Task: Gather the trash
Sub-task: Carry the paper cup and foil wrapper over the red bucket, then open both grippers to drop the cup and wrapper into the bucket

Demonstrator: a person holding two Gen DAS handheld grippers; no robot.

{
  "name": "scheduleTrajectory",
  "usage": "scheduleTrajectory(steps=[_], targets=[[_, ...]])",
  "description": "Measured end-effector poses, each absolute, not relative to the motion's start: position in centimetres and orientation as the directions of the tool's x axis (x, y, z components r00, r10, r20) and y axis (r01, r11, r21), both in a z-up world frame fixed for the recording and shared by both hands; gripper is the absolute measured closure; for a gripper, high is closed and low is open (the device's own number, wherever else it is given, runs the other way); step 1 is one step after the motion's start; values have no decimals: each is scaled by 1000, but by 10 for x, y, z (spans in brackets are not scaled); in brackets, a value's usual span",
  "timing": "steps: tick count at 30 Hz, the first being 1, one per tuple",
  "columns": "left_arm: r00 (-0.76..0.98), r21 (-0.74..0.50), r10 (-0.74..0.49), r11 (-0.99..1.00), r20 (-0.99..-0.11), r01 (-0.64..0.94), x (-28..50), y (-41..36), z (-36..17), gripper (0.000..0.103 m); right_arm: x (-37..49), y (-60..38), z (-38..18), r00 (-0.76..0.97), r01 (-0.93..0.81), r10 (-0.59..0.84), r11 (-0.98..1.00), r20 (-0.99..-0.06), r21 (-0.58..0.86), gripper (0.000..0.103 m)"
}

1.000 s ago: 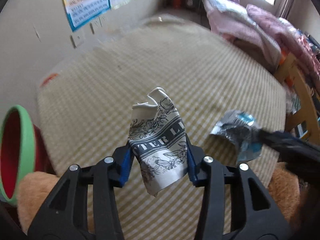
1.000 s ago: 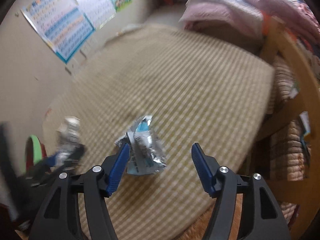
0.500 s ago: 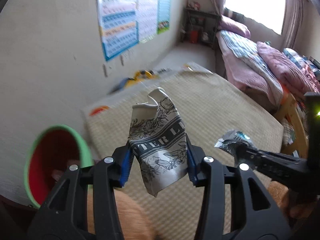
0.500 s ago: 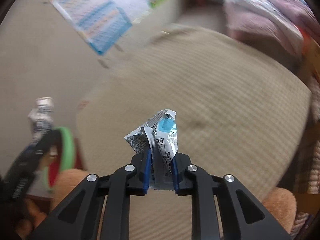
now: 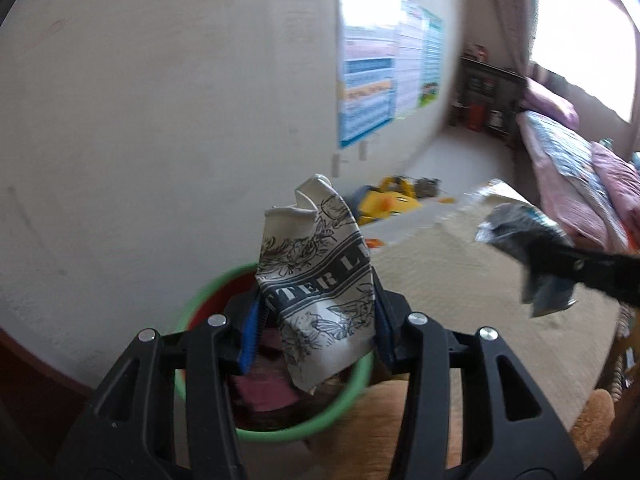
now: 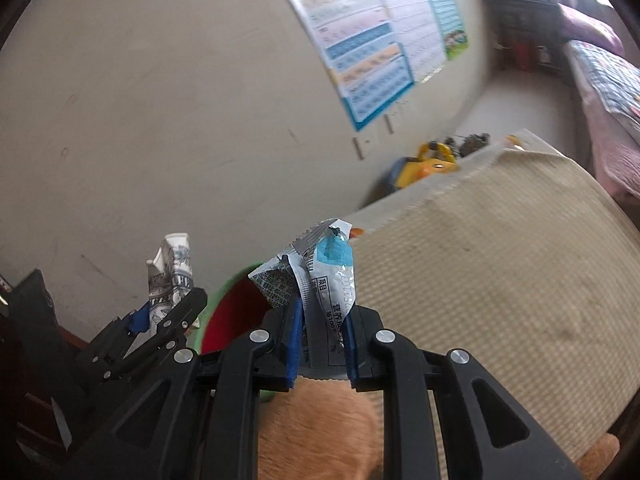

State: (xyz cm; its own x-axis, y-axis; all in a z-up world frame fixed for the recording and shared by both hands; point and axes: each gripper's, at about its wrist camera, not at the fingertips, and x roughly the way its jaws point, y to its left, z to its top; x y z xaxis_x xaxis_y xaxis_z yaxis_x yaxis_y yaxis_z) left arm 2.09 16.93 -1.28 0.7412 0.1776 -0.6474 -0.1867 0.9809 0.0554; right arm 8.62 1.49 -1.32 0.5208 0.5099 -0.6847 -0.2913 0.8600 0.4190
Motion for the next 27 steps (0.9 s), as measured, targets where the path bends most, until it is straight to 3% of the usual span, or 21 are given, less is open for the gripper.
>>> scheduleTrajectory(steps=[7,27], targets=[[691,26,222,959,-688,-281,19,218,-32,59,94,57,-24,483,-335,502,863,-717,379,85],[567,-44,166,940,-807,-339,33,257,-98,59,105,129,-85,351,-420,437,864,-828,277,83]])
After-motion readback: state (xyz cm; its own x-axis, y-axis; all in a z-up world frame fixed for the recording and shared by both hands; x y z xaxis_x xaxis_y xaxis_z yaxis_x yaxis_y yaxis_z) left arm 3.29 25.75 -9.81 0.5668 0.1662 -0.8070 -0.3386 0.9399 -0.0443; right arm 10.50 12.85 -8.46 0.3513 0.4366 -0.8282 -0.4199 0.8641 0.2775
